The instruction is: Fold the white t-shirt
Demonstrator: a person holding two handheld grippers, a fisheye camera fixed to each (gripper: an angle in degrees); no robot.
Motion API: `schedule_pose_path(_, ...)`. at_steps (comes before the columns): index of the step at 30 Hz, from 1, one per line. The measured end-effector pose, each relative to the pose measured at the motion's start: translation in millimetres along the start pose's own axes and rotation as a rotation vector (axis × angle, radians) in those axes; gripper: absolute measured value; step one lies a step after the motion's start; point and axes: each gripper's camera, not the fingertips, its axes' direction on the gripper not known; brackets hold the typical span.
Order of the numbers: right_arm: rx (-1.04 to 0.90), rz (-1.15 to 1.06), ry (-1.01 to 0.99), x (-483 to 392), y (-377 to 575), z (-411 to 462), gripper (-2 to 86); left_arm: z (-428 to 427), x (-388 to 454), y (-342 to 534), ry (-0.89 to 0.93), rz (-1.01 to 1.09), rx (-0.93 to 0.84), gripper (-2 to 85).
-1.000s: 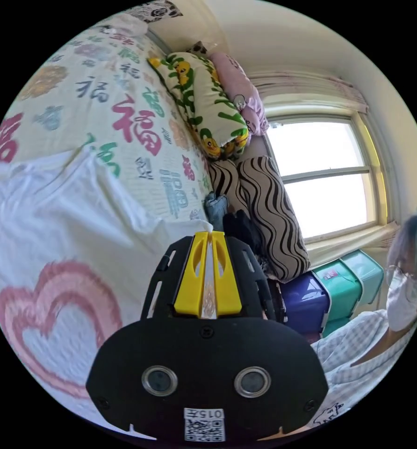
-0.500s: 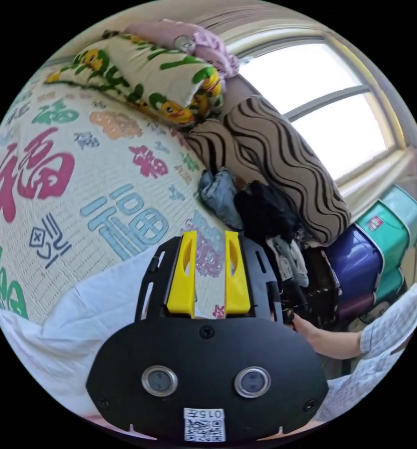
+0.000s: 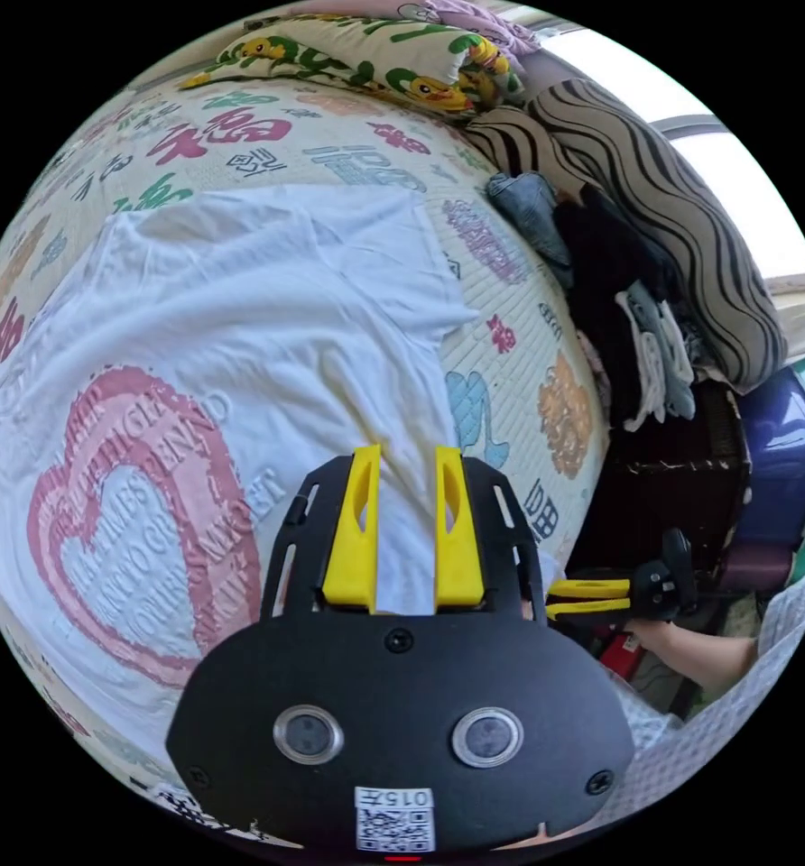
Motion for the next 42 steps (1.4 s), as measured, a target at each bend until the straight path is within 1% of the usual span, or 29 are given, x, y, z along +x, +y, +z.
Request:
schedule_pose_path(1, -0.003, 0.015, -0.012, 1.1, -0.9, -0.7, 3.9, 1.6, 1.7, -0.7, -0.008, -0.007, -0.002, 7.7)
schedule_pose_path(3, 0.034, 0.100, -0.176, 14.1, 3.7, -9.2, 1.5, -3.1, 9.9, -5.9, -0.007, -0.012, 0.018, 4.0)
schedule_pose_path(5, 0.097, 0.190, -0.287, 31.2, 13.4, -20.6, 0.8, -12.7, 17.0, -9.4, 0.017, -0.016, 0.050, 1.2)
schedule_pose_path(6, 0.144, 0.257, -0.349, 45.4, 21.0, -29.0, 0.6, -18.8, 23.1, -11.8, 0.033, -0.004, 0.069, 0.4)
schedule_pose_path(9, 0.221, 0.363, -0.504, 75.1, 30.2, -40.8, 0.5, -28.7, 34.4, -17.2, 0.009, -0.009, 0.072, 0.0)
schedule_pose_path(11, 0.196, 0.378, -0.522, 82.4, 23.2, -37.9, 0.7, -34.0, 36.8, -18.0, 0.006, -0.018, 0.073, 0.1)
schedule_pose_path(13, 0.103, 0.378, -0.563, 85.3, 8.8, -22.3, 1.3, -34.7, 37.2, -18.8, -0.010, -0.032, 0.027, 0.7)
schedule_pose_path(15, -0.034, 0.411, -0.571, 85.9, -4.9, 7.0, 3.4, -35.2, 35.1, -14.7, 0.005, -0.031, -0.025, 2.4)
schedule_pose_path(16, -0.053, 0.417, -0.576, 84.9, -6.6, 12.0, 4.2, -38.6, 33.8, -12.3, 0.019, -0.037, -0.019, 3.0)
schedule_pose_path(19, -0.069, 0.416, -0.592, 72.5, -8.3, 18.7, 4.7, -68.5, 28.6, 4.7, 0.095, -0.047, -0.016, 5.1)
schedule_pose_path(22, -0.107, 0.441, -0.518, 57.1, -5.2, 18.7, 4.7, -119.4, 19.4, 47.2, 0.143, -0.055, 0.059, 5.8)
schedule_pose_path(25, -0.072, 0.439, -0.482, 37.7, -9.3, 2.9, 4.1, -176.5, -14.9, 112.1, 0.140, -0.185, 0.124, 6.2)
schedule_pose_path(27, -0.030, 0.349, -0.440, 6.6, -30.9, -18.6, 3.4, -229.3, -60.6, 173.9, 0.058, -0.369, 0.194, 6.3)
schedule_pose_path(28, -0.025, 0.319, -0.432, -3.9, -39.5, -23.6, 3.3, -243.0, -73.6, 189.7, 0.024, -0.422, 0.211, 6.3)
schedule_pose_path(30, -0.010, 0.182, -0.420, -52.5, -82.5, -38.8, 3.1, -296.9, -129.1, 249.0, -0.096, -0.642, 0.276, 6.4)
schedule_pose_path(31, -0.007, 0.142, -0.423, -66.9, -95.3, -41.5, 3.1, -309.8, -142.4, 261.9, -0.113, -0.684, 0.303, 6.5)
schedule_pose_path(33, 0.002, -0.019, -0.445, -132.0, -151.2, -48.0, 3.1, -351.1, -191.3, 298.9, -0.155, -0.796, 0.400, 6.9)
schedule_pose_path(34, 0.006, -0.061, -0.453, -150.2, -165.7, -48.7, 3.1, -357.7, -202.6, 304.0, -0.156, -0.808, 0.417, 7.0)
schedule_pose_path(36, 0.004, -0.224, -0.490, -228.9, -224.3, -45.6, 3.2, -366.7, -242.6, 312.4, -0.118, -0.847, 0.425, 7.3)
schedule_pose_path(37, -0.001, -0.258, -0.498, -249.0, -238.3, -43.7, 3.3, -365.5, -250.1, 312.7, -0.084, -0.857, 0.422, 7.2)
schedule_pose_path(38, -0.007, -0.322, -0.509, -289.6, -264.8, -39.6, 3.4, -362.6, -258.6, 310.5, 0.007, -0.839, 0.427, 5.8)
schedule_pose_path(39, -0.010, -0.384, -0.513, -331.1, -289.2, -36.3, 3.6, -361.9, -257.6, 305.2, 0.074, -0.793, 0.423, 3.7)
schedule_pose_path(40, -0.010, -0.418, -0.511, -352.1, -300.4, -35.0, 3.7, -363.4, -253.1, 301.9, 0.084, -0.758, 0.423, 2.4)
schedule_pose_path(42, -0.013, -0.539, -0.455, -434.4, -341.9, -28.9, 4.8, -374.6, -221.9, 287.2, 0.104, -0.573, 0.417, 0.1)
